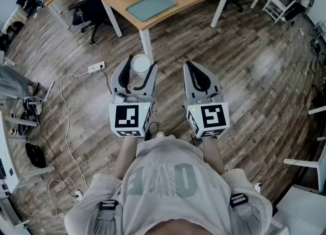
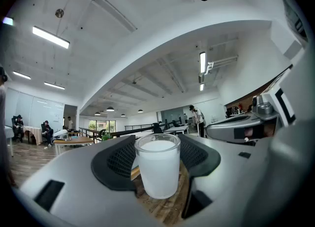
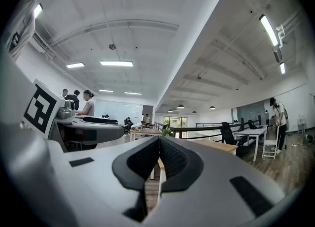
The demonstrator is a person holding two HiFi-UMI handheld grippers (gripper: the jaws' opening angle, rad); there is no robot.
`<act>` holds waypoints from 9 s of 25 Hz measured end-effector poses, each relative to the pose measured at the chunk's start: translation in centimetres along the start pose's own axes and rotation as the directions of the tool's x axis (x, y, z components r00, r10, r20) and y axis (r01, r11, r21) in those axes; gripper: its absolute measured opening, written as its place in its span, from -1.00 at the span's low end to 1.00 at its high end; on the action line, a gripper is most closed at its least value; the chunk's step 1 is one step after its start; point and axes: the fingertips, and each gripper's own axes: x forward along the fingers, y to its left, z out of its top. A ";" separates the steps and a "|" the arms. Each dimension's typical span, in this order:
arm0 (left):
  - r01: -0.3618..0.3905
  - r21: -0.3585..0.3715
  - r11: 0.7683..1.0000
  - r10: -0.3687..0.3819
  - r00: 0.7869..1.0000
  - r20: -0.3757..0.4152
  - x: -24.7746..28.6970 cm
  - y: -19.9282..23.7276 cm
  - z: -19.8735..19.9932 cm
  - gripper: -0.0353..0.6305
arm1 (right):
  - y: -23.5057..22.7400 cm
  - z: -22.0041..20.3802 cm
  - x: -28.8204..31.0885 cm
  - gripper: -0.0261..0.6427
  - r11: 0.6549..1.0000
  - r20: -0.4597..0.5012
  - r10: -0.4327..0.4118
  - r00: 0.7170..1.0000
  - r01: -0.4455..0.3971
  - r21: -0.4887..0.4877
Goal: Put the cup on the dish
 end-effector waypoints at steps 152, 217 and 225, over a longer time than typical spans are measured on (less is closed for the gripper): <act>-0.637 -0.086 0.766 0.497 0.671 -0.550 52.6 37.1 -36.5 -0.06 | -23.3 -10.9 71.5 -0.87 0.806 -0.303 0.555 0.775 -0.591 -0.034; -0.643 0.127 0.756 0.643 0.765 0.046 53.4 36.4 1.0 -0.87 | -21.5 5.3 70.4 -0.87 0.734 0.201 0.654 0.729 -0.676 0.063; -0.647 0.122 0.753 0.647 0.761 0.044 53.2 36.3 1.0 -0.87 | -21.5 5.3 70.2 -0.87 0.721 0.193 0.668 0.719 -0.689 0.071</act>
